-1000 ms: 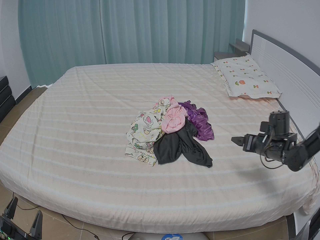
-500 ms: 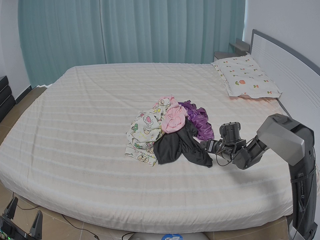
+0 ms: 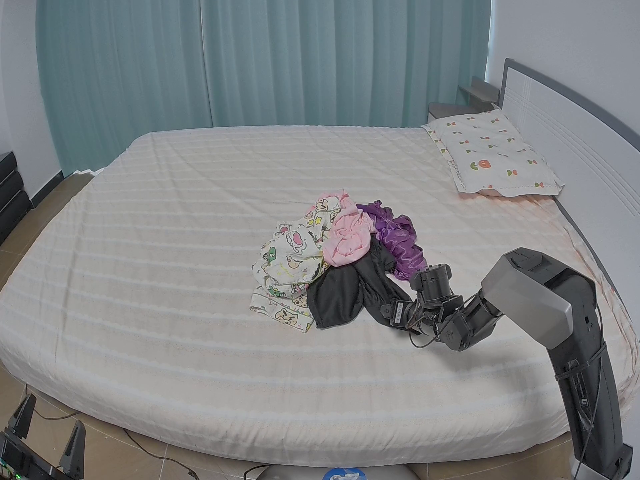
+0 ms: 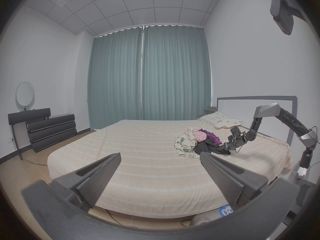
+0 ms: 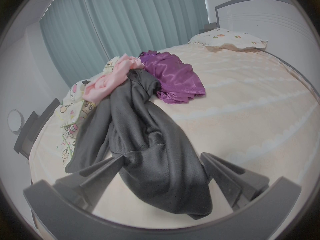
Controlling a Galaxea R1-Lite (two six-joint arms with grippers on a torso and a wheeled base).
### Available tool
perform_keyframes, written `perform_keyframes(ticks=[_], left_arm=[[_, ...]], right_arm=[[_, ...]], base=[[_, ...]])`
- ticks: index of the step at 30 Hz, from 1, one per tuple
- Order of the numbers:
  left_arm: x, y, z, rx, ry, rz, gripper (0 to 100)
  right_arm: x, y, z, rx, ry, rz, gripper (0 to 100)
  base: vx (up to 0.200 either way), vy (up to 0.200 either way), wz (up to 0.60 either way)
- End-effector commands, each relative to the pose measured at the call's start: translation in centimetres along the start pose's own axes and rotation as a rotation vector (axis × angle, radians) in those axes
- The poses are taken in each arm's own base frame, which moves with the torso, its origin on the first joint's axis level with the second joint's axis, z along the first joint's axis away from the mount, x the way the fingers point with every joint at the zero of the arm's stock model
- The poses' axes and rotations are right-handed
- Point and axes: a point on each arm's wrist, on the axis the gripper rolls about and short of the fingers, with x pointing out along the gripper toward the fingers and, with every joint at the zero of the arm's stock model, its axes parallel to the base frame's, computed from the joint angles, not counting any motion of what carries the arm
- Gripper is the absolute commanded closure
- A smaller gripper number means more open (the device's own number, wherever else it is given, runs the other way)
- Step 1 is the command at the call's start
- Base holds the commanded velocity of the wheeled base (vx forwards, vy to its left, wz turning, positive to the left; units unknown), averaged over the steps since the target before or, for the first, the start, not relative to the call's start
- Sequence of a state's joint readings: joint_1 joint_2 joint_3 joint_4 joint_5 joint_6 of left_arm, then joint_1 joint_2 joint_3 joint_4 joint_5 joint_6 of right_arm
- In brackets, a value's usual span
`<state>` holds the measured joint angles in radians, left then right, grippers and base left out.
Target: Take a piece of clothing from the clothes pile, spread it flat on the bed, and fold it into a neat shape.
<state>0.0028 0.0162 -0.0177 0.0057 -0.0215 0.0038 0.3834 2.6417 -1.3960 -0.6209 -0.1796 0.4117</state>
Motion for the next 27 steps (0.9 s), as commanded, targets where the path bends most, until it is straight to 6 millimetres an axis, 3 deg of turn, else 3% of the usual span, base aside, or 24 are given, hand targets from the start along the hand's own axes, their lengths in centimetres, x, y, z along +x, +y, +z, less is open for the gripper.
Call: perform_keyframes(ticks=[1,3,9,12,14,16,17,21,24,25,27], left_arm=[[0.1,0.0,-0.4,0.001,0.01,0.0,0],[0.0,0.0,-0.4,0.001,0.005,-0.001,0],[-0.1,0.0,0.2,-0.005,-0.02,-0.001,0],[-1.2,0.0,8.2,-0.149,-0.194,-0.038,0],[0.6,-0.1,10.4,-0.165,-0.112,-0.077,0],[1.5,-0.1,10.7,-0.136,-0.065,-0.082,0],[4.3,-0.1,10.4,-0.052,0.085,-0.095,0],[7.6,-0.4,10.7,-0.028,0.163,-0.158,0],[9.6,-1.1,11.1,-0.032,0.168,-0.231,0],[12.4,-2.3,10.6,-0.039,0.243,-0.287,0],[13.9,-3.1,10.0,-0.035,0.288,-0.296,0]], right_arm=[[-0.1,0.1,0.3,0.008,-0.007,0.003,100],[-0.7,0.0,0.4,0.015,-0.006,0.003,100],[-5.3,-0.2,1.8,0.12,-0.012,0.065,100],[-7.9,-0.6,1.6,0.199,-0.008,0.115,100],[-9.3,-0.9,1.4,0.236,-0.018,0.147,100],[-9.9,-1.1,1.2,0.253,-0.026,0.158,100],[-10.6,-1.7,0.2,0.273,-0.022,0.178,100],[-9.4,-2.3,-1.4,0.263,0.001,0.17,100],[-8.7,-2.4,-1.3,0.258,-0.008,0.173,100],[-8.8,-2.5,-0.9,0.26,-0.016,0.172,100],[-9.1,-2.5,-0.7,0.26,-0.019,0.175,100]], base=[[0.0,0.0,0.0],[0.0,0.0,0.0],[0.0,0.0,0.0],[0.0,0.0,0.0],[0.0,0.0,0.0],[0.0,0.0,0.0],[0.0,0.0,0.0],[0.0,0.0,0.0],[0.0,0.0,0.0],[0.0,0.0,0.0],[0.0,0.0,0.0]])
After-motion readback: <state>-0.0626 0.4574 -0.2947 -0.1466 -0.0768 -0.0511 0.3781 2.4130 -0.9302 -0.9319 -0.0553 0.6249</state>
